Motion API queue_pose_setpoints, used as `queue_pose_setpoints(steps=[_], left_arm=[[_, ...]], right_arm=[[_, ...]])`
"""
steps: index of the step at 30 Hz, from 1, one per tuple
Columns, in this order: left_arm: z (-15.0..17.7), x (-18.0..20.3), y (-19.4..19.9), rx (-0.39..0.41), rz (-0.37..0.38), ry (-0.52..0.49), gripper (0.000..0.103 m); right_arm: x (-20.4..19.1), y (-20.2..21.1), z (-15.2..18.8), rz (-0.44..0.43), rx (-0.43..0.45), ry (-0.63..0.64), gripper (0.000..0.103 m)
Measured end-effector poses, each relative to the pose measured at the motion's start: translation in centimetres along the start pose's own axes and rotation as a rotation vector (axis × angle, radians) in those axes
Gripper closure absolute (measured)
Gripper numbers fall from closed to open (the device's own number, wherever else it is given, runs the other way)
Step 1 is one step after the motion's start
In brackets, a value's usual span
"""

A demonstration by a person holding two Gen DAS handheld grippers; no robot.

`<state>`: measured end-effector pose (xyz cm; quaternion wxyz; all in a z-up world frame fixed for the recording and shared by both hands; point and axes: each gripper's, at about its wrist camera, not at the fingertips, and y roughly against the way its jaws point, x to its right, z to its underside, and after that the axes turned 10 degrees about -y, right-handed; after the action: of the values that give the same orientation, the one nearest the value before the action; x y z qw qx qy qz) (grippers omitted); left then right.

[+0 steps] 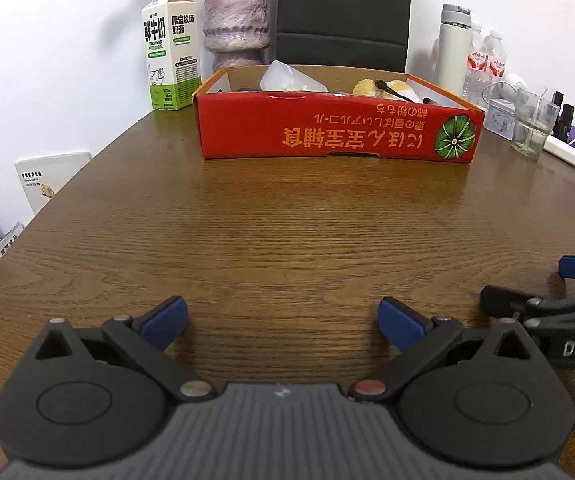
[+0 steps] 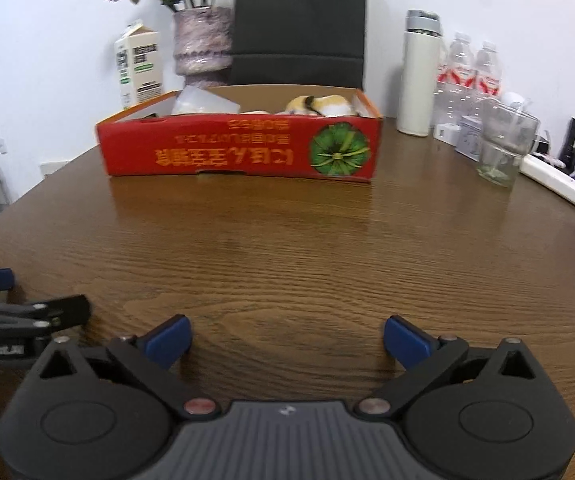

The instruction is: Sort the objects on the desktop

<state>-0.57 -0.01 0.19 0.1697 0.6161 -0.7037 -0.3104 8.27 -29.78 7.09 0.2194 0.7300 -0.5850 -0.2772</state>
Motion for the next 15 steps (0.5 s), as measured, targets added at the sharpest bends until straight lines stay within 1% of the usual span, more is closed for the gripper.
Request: queue_pose_setpoints(steps=[5,15], left_arm=[[-0.05,-0.09,0.04,-0.002,-0.008,0.010,0.000],[-0.05,-0.08,0.04,-0.002,-0.008,0.010,0.000]], right_arm=[[-0.46,-0.05,0.04,0.014,0.003,-0.019,0.000],[-0.16,-0.27,-0.34,-0.007,0.003,-0.031,0.000]])
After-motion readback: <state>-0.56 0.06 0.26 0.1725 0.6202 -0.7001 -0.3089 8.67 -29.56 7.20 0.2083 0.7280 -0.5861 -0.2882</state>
